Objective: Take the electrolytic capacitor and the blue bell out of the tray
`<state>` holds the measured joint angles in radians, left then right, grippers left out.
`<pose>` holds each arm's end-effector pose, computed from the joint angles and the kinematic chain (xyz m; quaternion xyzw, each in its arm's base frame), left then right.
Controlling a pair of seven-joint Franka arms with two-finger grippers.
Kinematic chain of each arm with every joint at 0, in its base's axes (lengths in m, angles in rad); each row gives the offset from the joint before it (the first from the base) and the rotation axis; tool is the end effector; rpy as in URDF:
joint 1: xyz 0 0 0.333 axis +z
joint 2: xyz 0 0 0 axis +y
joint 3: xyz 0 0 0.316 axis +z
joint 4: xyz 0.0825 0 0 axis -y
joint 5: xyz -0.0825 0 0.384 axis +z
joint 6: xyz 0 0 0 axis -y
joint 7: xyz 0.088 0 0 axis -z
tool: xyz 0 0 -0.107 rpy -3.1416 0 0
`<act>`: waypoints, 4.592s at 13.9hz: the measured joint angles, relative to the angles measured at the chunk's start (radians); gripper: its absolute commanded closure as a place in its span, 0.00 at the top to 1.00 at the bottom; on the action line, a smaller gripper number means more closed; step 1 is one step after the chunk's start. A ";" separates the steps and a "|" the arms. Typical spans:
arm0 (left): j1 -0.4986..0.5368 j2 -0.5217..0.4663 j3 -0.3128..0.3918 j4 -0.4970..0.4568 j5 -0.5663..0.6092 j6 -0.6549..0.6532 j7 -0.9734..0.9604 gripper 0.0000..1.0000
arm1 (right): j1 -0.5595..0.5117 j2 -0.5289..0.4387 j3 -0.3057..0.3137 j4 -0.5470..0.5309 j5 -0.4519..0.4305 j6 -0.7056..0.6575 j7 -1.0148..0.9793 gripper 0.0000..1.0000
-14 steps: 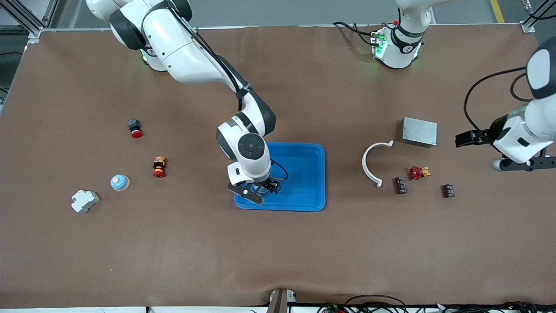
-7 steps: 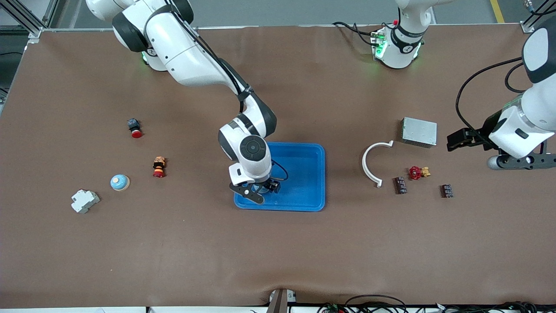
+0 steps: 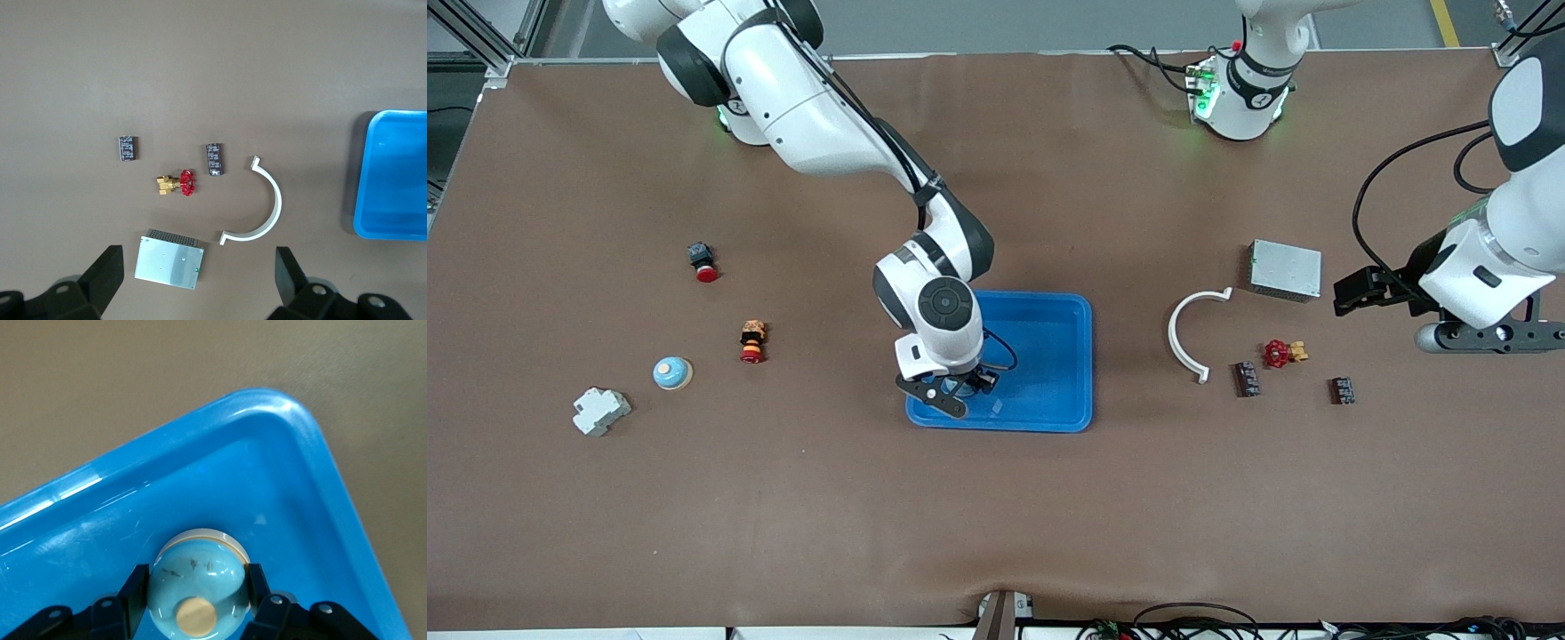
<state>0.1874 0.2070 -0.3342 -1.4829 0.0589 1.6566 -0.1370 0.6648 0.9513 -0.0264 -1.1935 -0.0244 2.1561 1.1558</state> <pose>0.6156 -0.0656 0.5579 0.9999 -0.0048 -0.0115 0.0029 0.6089 0.4576 0.2043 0.9696 -0.2439 0.0200 0.0085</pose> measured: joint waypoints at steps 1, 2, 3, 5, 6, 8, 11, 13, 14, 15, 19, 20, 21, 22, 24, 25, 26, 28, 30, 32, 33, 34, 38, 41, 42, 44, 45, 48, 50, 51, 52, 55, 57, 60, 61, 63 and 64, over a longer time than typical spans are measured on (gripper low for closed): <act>0.002 0.000 0.001 0.001 0.023 0.000 0.000 1.00 | -0.005 -0.002 -0.001 0.015 0.000 -0.022 0.000 0.00; 0.004 0.001 0.001 0.001 0.052 0.000 0.000 1.00 | -0.013 -0.005 -0.001 0.029 0.000 -0.040 -0.001 0.00; 0.006 0.003 0.002 0.002 0.072 0.000 0.000 1.00 | -0.021 -0.006 -0.001 0.040 0.000 -0.052 -0.005 0.00; 0.007 0.008 0.002 0.002 0.084 0.000 0.000 1.00 | -0.041 -0.011 0.000 0.055 0.000 -0.073 -0.039 0.00; 0.007 0.011 0.002 0.002 0.085 0.000 0.000 1.00 | -0.054 -0.017 -0.001 0.059 0.000 -0.085 -0.070 0.00; 0.007 0.016 0.004 0.002 0.085 -0.001 0.000 1.00 | -0.093 -0.038 0.001 0.061 0.001 -0.120 -0.163 0.00; 0.002 0.026 0.012 0.002 0.085 -0.001 0.000 1.00 | -0.190 -0.077 0.016 0.062 0.002 -0.160 -0.356 0.00; -0.051 0.031 0.057 0.002 0.085 -0.001 -0.001 1.00 | -0.255 -0.098 0.022 0.062 0.002 -0.168 -0.492 0.00; -0.098 0.031 0.108 0.002 0.085 -0.001 -0.001 1.00 | -0.287 -0.106 0.024 0.061 0.002 -0.171 -0.565 0.00; -0.146 0.032 0.162 0.002 0.085 -0.001 -0.001 1.00 | -0.319 -0.110 0.025 0.058 0.002 -0.174 -0.633 0.00; -0.223 0.033 0.236 0.003 0.085 0.000 -0.001 1.00 | -0.447 -0.112 0.031 0.031 0.004 -0.173 -0.880 0.00; -0.222 0.033 0.237 0.004 0.083 0.000 -0.002 1.00 | -0.476 -0.115 0.032 0.022 0.007 -0.173 -0.941 0.00; -0.221 0.033 0.239 0.006 0.074 0.000 -0.002 1.00 | -0.505 -0.118 0.033 0.015 0.016 -0.172 -1.004 0.00; -0.221 0.032 0.241 0.009 0.056 0.000 -0.002 1.00 | -0.534 -0.122 0.033 0.006 0.028 -0.172 -1.067 0.00; -0.221 0.029 0.243 0.016 0.021 -0.002 -0.002 1.00 | -0.595 -0.133 0.034 -0.020 0.054 -0.166 -1.194 0.00; -0.220 0.023 0.243 0.018 0.010 -0.006 -0.002 1.00 | -0.627 -0.136 0.034 -0.035 0.065 -0.157 -1.255 0.00; -0.219 0.013 0.243 0.018 0.000 -0.018 -0.001 1.00 | -0.655 -0.136 0.034 -0.049 0.072 -0.147 -1.311 0.00; -0.222 -0.018 0.241 0.016 -0.011 -0.052 -0.002 1.00 | -0.702 -0.137 0.035 -0.081 0.079 -0.122 -1.397 0.00; -0.225 -0.061 0.238 0.001 -0.024 -0.069 -0.002 1.00 | -0.736 -0.149 0.035 -0.132 0.080 -0.072 -1.460 0.00; -0.224 -0.100 0.238 -0.027 -0.038 -0.073 -0.001 1.00 | -0.762 -0.171 0.035 -0.198 0.080 -0.015 -1.509 0.00; -0.222 -0.111 0.239 -0.036 -0.039 -0.072 -0.001 1.00 | -0.773 -0.179 0.035 -0.221 0.080 0.003 -1.531 0.00; -0.218 -0.115 0.240 -0.043 -0.039 -0.072 0.001 1.00 | -0.785 -0.185 0.035 -0.236 0.080 0.014 -1.549 0.00; -0.197 -0.115 0.248 -0.050 -0.039 -0.067 0.037 1.00 | -0.812 -0.188 0.035 -0.271 0.080 0.072 -1.592 0.00; -0.194 -0.117 0.248 -0.051 -0.040 -0.066 0.040 1.00 | -0.825 -0.189 0.035 -0.288 0.080 0.111 -1.610 0.00; -0.194 -0.123 0.248 -0.055 -0.040 -0.066 0.040 1.00 | -0.829 -0.188 0.035 -0.293 0.080 0.126 -1.620 0.00; -0.194 -0.148 0.248 -0.068 -0.041 -0.066 0.040 1.00 | -0.832 -0.188 0.035 -0.309 0.080 0.161 -1.633 0.00; -0.194 -0.160 0.248 -0.073 -0.041 -0.066 0.040 1.00 | -0.834 -0.188 0.035 -0.318 0.080 0.176 -1.636 0.00; -0.189 -0.178 0.248 -0.078 -0.041 -0.066 0.040 1.00 | -0.838 -0.187 0.035 -0.331 0.080 0.196 -1.640 0.00; -0.189 -0.178 0.248 -0.079 -0.041 -0.066 0.040 1.00 | -0.839 -0.187 0.035 -0.336 0.080 0.204 -1.641 0.00; -0.189 -0.178 0.248 -0.078 -0.041 -0.062 0.040 1.00 | -0.839 -0.185 0.035 -0.338 0.080 0.205 -1.641 0.00; -0.190 -0.178 0.247 -0.076 -0.041 -0.059 0.040 1.00 | -0.839 -0.183 0.035 -0.339 0.080 0.206 -1.641 0.00; -0.194 -0.177 0.245 -0.067 -0.041 -0.048 0.041 1.00 | -0.839 -0.175 0.035 -0.345 0.080 0.217 -1.641 0.00; -0.201 -0.175 0.243 -0.039 -0.041 -0.044 0.055 1.00 | -0.839 -0.164 0.035 -0.345 0.080 0.227 -1.641 0.00; -0.202 -0.166 0.243 -0.023 -0.041 -0.044 0.063 1.00 | -0.839 -0.154 0.035 -0.345 0.080 0.233 -1.642 0.00; -0.202 -0.159 0.243 -0.022 -0.041 -0.043 0.063 1.00 | -0.839 -0.154 0.035 -0.345 0.080 0.233 -1.642 0.00; -0.202 -0.147 0.243 -0.019 -0.041 -0.043 0.063 1.00 | -0.839 -0.154 0.035 -0.345 0.080 0.233 -1.642 0.00; -0.202 -0.143 0.243 -0.018 -0.041 -0.043 0.063 1.00 | -0.839 -0.154 0.035 -0.345 0.080 0.233 -1.642 0.00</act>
<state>-0.0143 0.0642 -0.0913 -1.5012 0.0183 1.6136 -0.0740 -0.1747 0.7974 0.0090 -1.5385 0.0553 2.3890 -0.4860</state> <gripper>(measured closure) 0.000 0.357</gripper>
